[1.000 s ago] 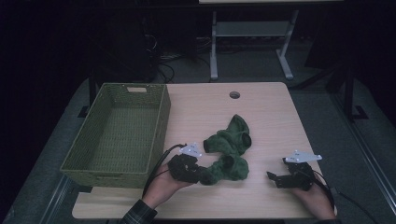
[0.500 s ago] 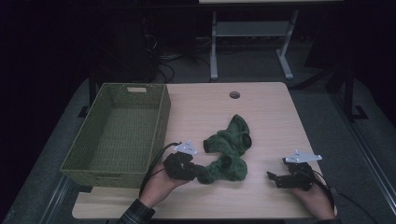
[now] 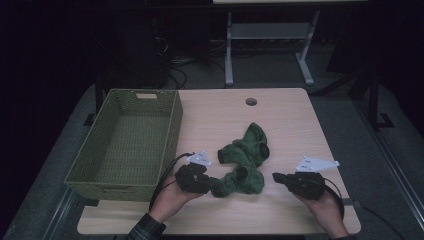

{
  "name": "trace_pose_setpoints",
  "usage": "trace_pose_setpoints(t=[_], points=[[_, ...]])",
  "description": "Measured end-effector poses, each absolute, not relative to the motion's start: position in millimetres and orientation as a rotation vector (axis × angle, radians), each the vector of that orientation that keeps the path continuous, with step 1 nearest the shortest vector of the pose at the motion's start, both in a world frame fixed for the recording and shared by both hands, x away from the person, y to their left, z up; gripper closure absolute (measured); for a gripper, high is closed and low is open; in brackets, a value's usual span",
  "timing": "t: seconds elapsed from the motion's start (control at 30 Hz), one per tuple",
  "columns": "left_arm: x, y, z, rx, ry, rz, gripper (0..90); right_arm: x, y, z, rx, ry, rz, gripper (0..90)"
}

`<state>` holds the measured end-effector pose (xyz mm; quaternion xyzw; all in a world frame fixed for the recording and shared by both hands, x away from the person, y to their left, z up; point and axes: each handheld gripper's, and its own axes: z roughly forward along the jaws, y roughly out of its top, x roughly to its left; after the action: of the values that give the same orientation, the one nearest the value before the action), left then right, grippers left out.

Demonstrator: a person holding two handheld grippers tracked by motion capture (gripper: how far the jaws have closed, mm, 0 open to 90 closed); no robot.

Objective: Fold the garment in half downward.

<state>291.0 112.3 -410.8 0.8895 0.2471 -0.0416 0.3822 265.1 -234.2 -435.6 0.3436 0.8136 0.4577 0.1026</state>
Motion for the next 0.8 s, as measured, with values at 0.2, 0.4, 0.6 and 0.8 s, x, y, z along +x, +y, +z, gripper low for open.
trace_pose_setpoints(t=[0.2, 0.4, 0.6, 0.8], points=[[290.8, 111.3, -412.9, 2.270, 0.630, -0.125, 77.9, 273.4, -196.3, -436.3, 0.921, 2.479, 1.374, 89.9], [291.7, 113.7, -412.5, 2.266, 0.637, -0.130, 77.8, 286.3, -171.0, -451.8, 0.903, 2.562, 1.309, 90.0], [294.2, 116.3, -406.9, 2.236, 0.648, -0.127, 77.8, 290.1, -163.0, -464.8, 0.904, 2.616, 1.213, 90.0], [300.5, 109.2, -396.2, 2.203, 0.614, -0.136, 77.3, 290.0, -160.2, -467.6, 0.900, 2.627, 1.195, 90.0]])
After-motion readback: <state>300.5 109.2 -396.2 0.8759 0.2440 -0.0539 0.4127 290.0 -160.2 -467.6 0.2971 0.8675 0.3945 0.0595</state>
